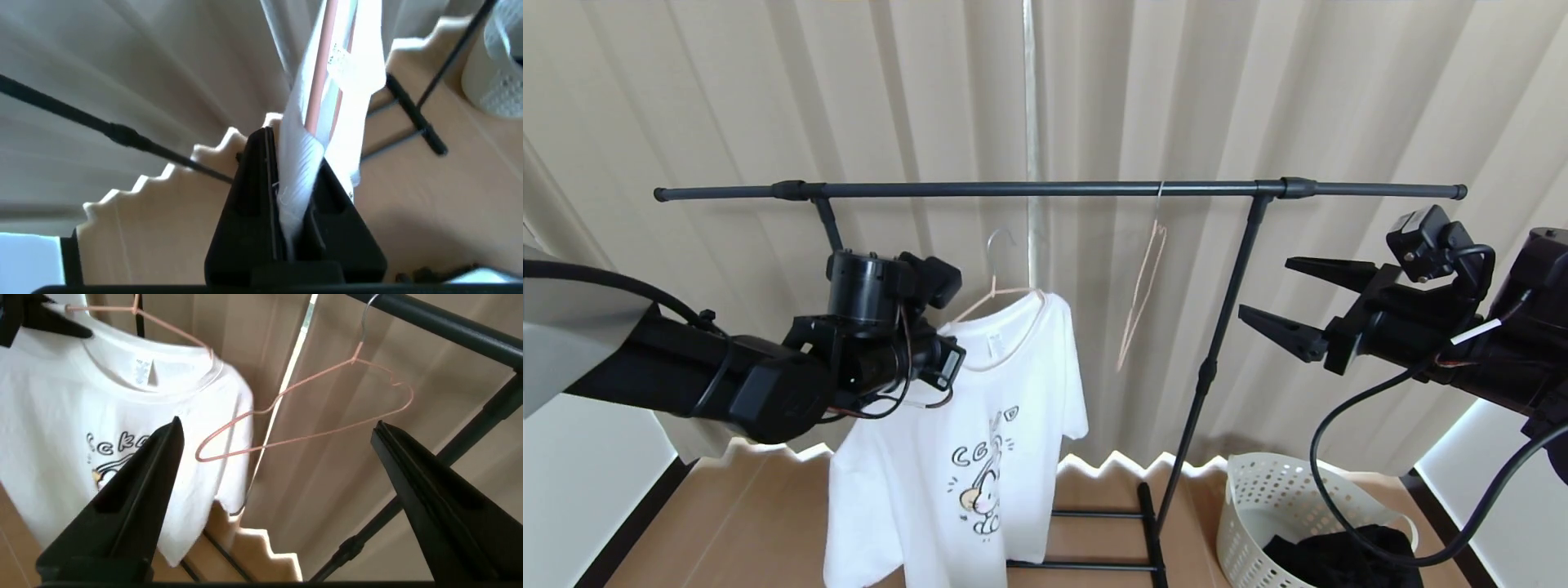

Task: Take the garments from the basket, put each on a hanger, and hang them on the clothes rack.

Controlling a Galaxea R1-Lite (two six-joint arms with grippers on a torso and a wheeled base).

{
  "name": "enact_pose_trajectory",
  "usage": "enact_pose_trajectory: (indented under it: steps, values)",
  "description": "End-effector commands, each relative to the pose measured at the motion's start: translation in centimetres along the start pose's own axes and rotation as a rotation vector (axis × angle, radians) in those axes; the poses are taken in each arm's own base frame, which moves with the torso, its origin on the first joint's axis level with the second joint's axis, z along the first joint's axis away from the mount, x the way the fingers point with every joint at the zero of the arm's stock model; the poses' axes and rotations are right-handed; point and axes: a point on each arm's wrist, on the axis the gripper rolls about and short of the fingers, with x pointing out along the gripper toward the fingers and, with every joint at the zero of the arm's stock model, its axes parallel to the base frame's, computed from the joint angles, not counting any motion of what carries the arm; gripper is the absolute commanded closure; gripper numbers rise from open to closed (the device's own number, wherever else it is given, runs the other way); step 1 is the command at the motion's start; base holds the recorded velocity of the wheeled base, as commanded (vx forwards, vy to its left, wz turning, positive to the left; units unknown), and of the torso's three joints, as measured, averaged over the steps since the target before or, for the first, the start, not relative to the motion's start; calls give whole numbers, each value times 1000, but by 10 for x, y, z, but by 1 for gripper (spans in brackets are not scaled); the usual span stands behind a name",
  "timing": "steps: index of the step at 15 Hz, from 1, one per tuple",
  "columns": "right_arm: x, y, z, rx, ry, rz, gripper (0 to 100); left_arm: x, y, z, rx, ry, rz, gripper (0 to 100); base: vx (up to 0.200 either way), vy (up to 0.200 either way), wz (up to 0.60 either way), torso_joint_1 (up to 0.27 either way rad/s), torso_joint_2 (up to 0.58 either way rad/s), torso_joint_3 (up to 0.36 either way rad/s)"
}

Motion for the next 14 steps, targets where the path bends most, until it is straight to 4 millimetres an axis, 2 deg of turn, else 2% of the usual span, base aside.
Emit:
enact_pose_trajectory:
  steps: [1, 2, 5, 8, 12, 14]
  values:
    - [0, 0, 0, -2, -2, 0, 0, 13, 10, 18, -46, -60, 34, 100, 0, 0, 0, 0, 0, 0]
    - [0, 0, 0, -2, -2, 0, 0, 18, 11, 24, -96, -80, 36, 100, 0, 0, 0, 0, 0, 0]
    - [0, 0, 0, -2, -2, 0, 0, 37, 11, 25, -152, -85, 41, 100, 0, 0, 0, 0, 0, 0]
    - [0, 0, 0, -1, 0, 1, 0, 60, 21, 35, -237, -160, 86, 100, 0, 0, 0, 0, 0, 0]
    - [0, 0, 0, -2, -2, 0, 0, 73, 21, 37, -248, -174, 94, 100, 0, 0, 0, 0, 0, 0]
    - [0, 0, 0, -2, -3, 0, 0, 74, 22, 42, -249, -191, 97, 100, 0, 0, 0, 0, 0, 0]
